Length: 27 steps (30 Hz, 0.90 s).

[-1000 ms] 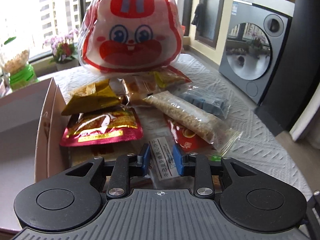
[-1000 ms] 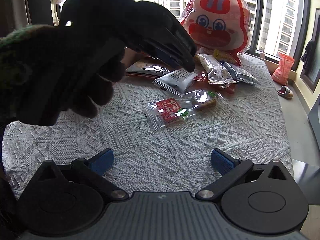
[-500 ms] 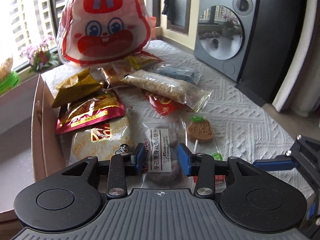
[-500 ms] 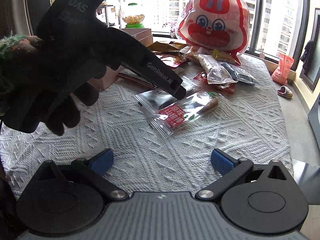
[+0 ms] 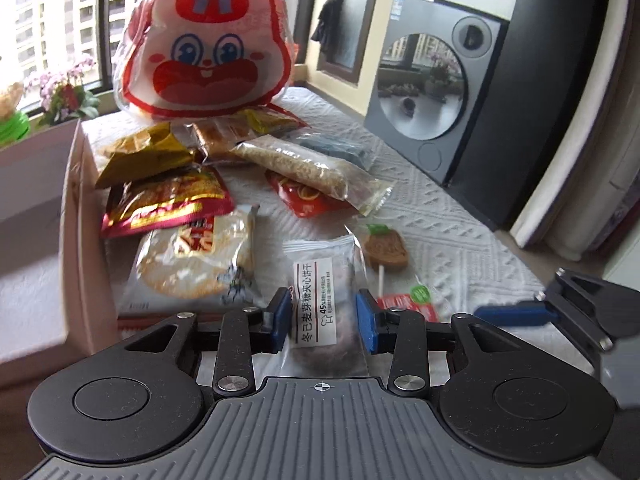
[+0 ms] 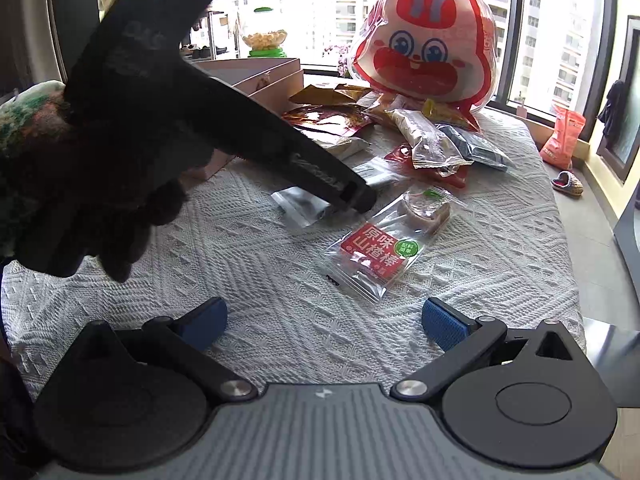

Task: Organize snacks
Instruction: 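Lower the left tool onto the white biscuit packet and close it, then lift the white packet with the left tool while the right tool grasps the red-labelled rice cracker packet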

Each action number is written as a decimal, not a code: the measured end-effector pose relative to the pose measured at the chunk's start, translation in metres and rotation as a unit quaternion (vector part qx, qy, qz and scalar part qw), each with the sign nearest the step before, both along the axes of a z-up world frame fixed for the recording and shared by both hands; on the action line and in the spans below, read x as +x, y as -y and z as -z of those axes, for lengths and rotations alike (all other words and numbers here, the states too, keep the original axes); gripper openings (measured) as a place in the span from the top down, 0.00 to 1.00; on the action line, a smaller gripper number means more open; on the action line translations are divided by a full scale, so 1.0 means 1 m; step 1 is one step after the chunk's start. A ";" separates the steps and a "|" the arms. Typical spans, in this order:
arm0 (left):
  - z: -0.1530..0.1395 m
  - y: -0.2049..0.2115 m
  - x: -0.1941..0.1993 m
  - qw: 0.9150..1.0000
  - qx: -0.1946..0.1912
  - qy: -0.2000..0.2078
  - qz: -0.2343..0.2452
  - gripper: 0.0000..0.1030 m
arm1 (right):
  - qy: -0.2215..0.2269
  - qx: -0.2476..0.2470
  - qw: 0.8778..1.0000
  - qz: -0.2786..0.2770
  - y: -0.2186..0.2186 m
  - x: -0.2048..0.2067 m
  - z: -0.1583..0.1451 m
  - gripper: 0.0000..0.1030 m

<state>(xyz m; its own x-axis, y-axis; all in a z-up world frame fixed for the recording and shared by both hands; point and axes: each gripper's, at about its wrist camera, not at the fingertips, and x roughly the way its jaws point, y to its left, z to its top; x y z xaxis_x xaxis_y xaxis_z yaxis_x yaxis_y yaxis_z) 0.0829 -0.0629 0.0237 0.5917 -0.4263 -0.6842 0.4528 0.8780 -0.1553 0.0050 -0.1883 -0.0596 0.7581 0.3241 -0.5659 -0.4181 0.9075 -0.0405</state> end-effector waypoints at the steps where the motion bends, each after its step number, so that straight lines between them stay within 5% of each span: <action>1: -0.002 -0.009 -0.016 1.000 -0.001 0.005 -0.007 0.64 | 0.001 0.003 1.000 0.012 0.002 0.000 -0.001 0.01; 4: -0.008 -0.037 -0.061 0.999 -0.003 0.022 -0.030 0.79 | 0.004 0.029 0.999 0.040 0.013 0.000 -0.007 0.01; 11: -0.005 -0.091 -0.094 0.994 0.010 0.019 -0.103 0.81 | 0.022 0.054 0.998 0.038 -0.003 0.027 -0.049 0.01; 19: 0.002 -0.096 -0.097 0.997 -0.050 -0.006 -0.054 0.81 | -0.035 0.110 0.992 0.043 -0.064 0.137 -0.070 0.11; 23: 0.003 -0.100 -0.101 0.997 -0.052 -0.005 -0.056 0.81 | -0.059 0.059 0.996 0.045 -0.095 0.183 -0.064 0.31; 27: -0.004 -0.117 -0.106 0.994 -0.068 0.014 -0.079 0.80 | -0.067 0.031 0.996 0.040 -0.087 0.179 -0.052 0.31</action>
